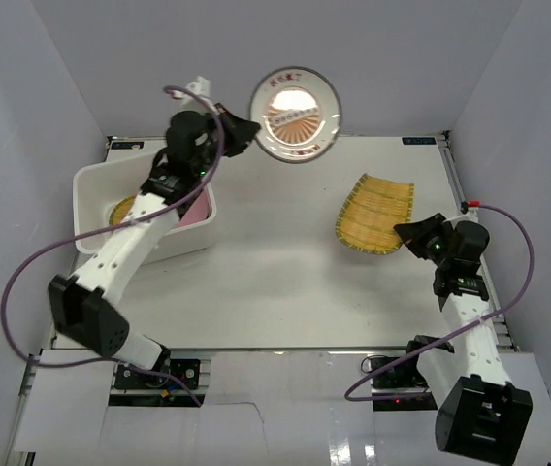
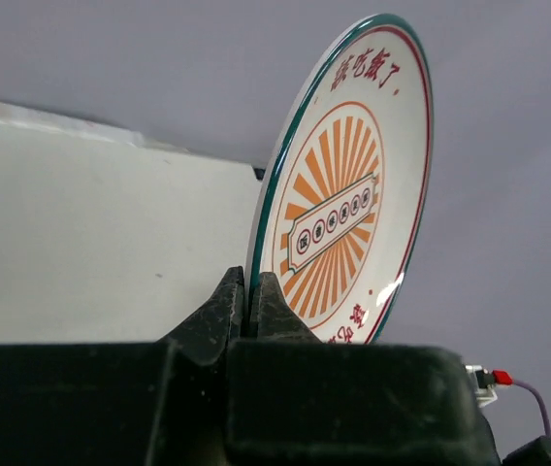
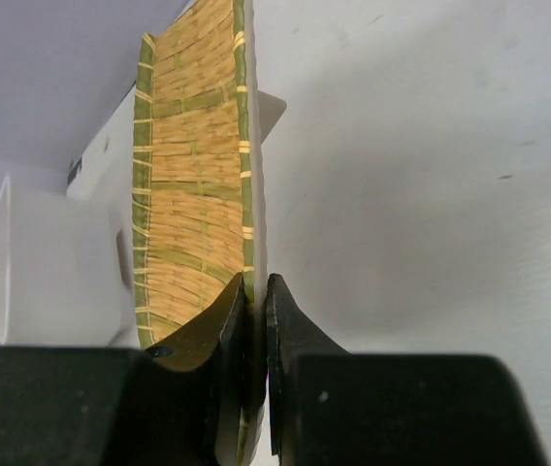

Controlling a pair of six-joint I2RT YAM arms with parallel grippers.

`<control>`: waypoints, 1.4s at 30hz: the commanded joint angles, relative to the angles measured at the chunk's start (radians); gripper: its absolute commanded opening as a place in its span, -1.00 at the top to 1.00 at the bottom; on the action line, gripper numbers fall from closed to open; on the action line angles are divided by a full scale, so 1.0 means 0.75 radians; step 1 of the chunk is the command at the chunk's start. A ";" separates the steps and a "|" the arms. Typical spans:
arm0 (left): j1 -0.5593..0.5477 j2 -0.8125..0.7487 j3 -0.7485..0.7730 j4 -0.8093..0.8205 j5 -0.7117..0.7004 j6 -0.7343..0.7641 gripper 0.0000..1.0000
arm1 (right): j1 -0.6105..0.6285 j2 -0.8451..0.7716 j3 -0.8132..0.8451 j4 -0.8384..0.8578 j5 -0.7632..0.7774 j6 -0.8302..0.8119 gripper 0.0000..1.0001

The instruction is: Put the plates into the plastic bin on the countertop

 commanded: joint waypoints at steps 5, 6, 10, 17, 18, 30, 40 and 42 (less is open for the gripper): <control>0.274 -0.650 -0.441 -0.299 -0.338 0.106 1.00 | 0.471 0.126 0.179 0.167 0.126 -0.038 0.84; 0.295 -0.760 -0.469 -0.344 -0.389 0.116 1.00 | 0.567 0.155 0.199 0.176 0.147 -0.038 0.85; 0.336 -0.936 -0.572 -0.577 -0.743 0.149 1.00 | 0.790 0.302 0.346 0.202 0.243 -0.071 0.84; 0.419 -0.959 -0.754 -0.590 -0.789 0.116 1.00 | 1.097 0.594 0.712 0.172 0.345 -0.165 0.85; 0.474 -0.943 -0.764 -0.572 -0.769 0.114 1.00 | 1.138 0.617 0.777 0.163 0.349 -0.177 0.85; 1.019 -0.651 -0.860 -0.365 -0.121 0.024 1.00 | 1.343 1.061 1.361 0.073 0.421 -0.216 0.84; 1.049 -0.765 -0.811 -0.330 0.090 -0.033 -0.96 | 1.396 1.535 1.874 0.006 0.464 -0.187 0.84; 1.049 -0.793 -0.719 -0.334 0.093 -0.062 -0.96 | 1.406 1.597 1.974 -0.006 0.466 -0.177 0.84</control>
